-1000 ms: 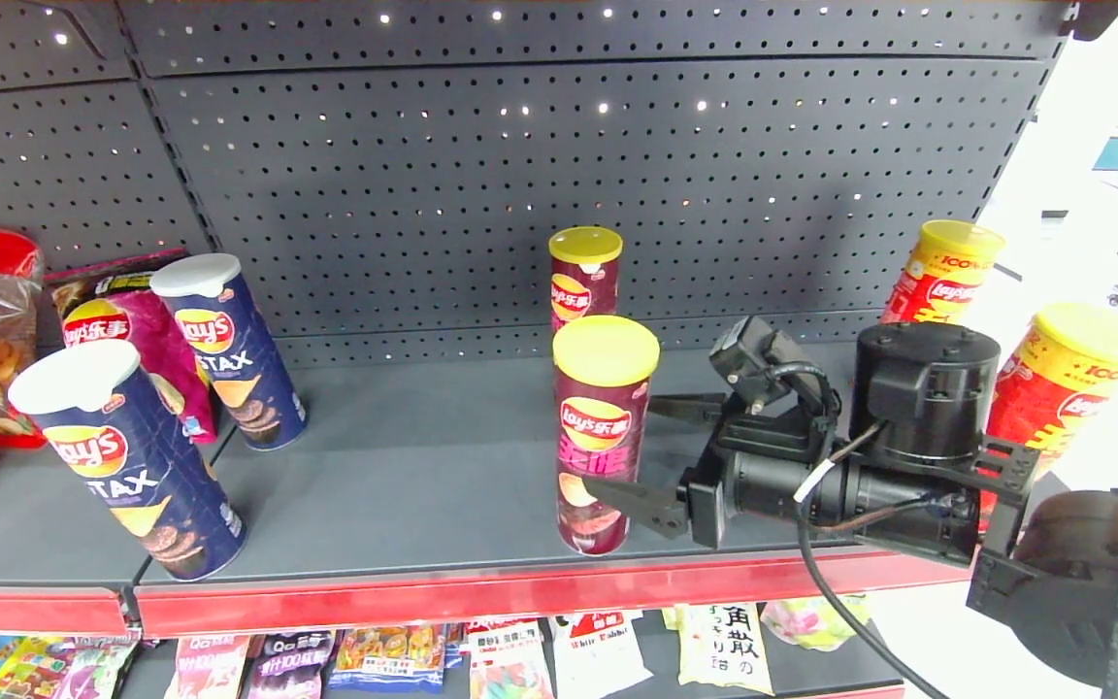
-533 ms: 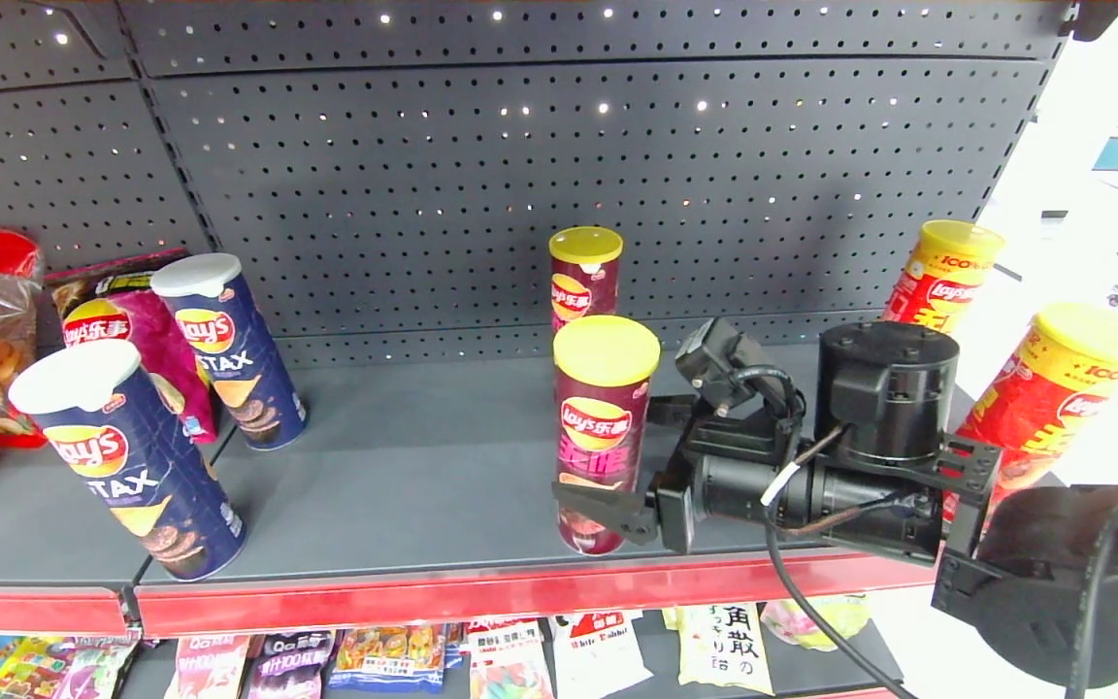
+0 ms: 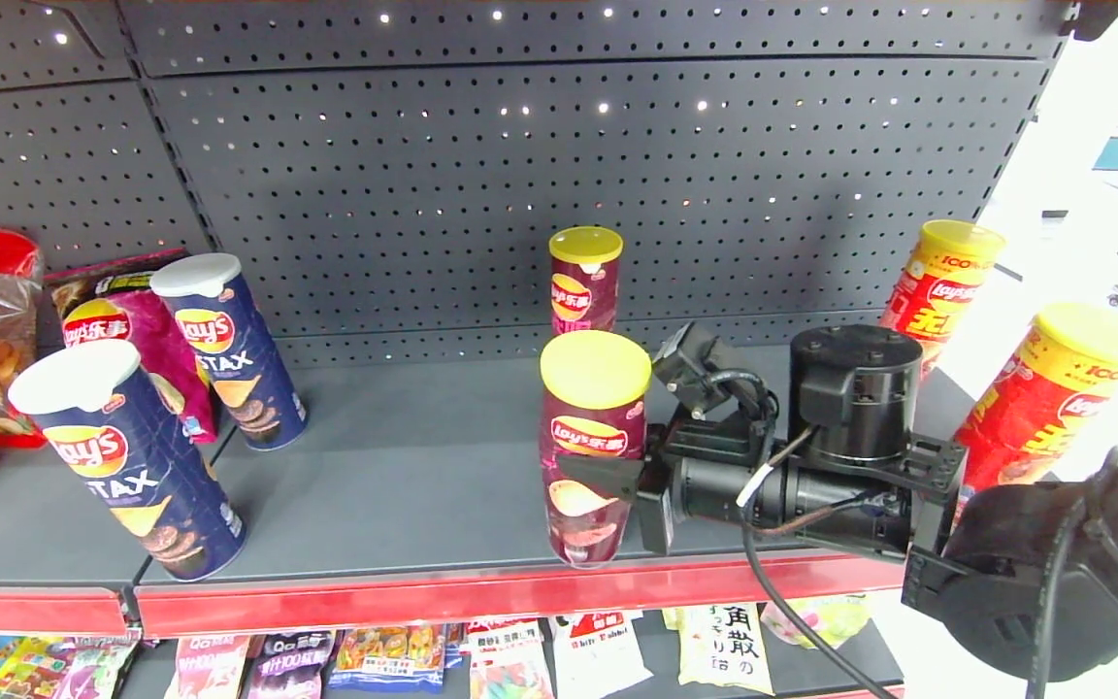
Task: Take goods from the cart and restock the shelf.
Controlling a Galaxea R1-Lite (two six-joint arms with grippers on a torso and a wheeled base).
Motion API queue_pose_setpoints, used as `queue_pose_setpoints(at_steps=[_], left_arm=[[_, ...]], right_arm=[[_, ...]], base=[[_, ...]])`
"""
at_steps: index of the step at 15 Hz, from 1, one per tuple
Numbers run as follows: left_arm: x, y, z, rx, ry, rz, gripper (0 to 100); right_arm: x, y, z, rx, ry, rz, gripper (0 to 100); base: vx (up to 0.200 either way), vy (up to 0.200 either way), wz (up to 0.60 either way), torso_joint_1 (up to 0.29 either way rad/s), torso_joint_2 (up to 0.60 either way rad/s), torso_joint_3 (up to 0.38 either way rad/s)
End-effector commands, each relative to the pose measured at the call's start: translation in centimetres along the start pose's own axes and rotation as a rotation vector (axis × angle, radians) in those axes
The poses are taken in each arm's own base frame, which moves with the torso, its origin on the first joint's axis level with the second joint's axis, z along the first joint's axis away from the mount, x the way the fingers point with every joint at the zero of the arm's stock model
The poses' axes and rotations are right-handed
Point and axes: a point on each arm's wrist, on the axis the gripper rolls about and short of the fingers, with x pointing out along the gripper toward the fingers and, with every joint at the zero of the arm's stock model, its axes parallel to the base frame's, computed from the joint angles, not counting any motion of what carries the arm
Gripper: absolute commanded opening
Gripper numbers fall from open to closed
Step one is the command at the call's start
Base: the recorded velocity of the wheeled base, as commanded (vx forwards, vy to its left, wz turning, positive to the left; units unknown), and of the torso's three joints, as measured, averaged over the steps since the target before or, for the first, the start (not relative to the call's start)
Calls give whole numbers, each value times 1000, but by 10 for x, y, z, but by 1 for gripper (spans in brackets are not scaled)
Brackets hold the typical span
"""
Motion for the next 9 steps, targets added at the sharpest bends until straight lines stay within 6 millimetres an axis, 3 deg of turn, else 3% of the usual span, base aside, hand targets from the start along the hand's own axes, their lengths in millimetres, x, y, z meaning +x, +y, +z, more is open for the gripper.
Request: queue_pose_setpoints(at_steps=[1, 9], left_arm=[[0, 0, 0, 0, 0, 0, 100], [0, 0, 0, 0, 0, -2, 100]], right_arm=[[0, 0, -2, 1, 7, 2, 0], [-9, -26, 10, -46, -53, 65, 0]], base=[[0, 0, 0, 0, 0, 0], [0, 0, 0, 0, 0, 0]])
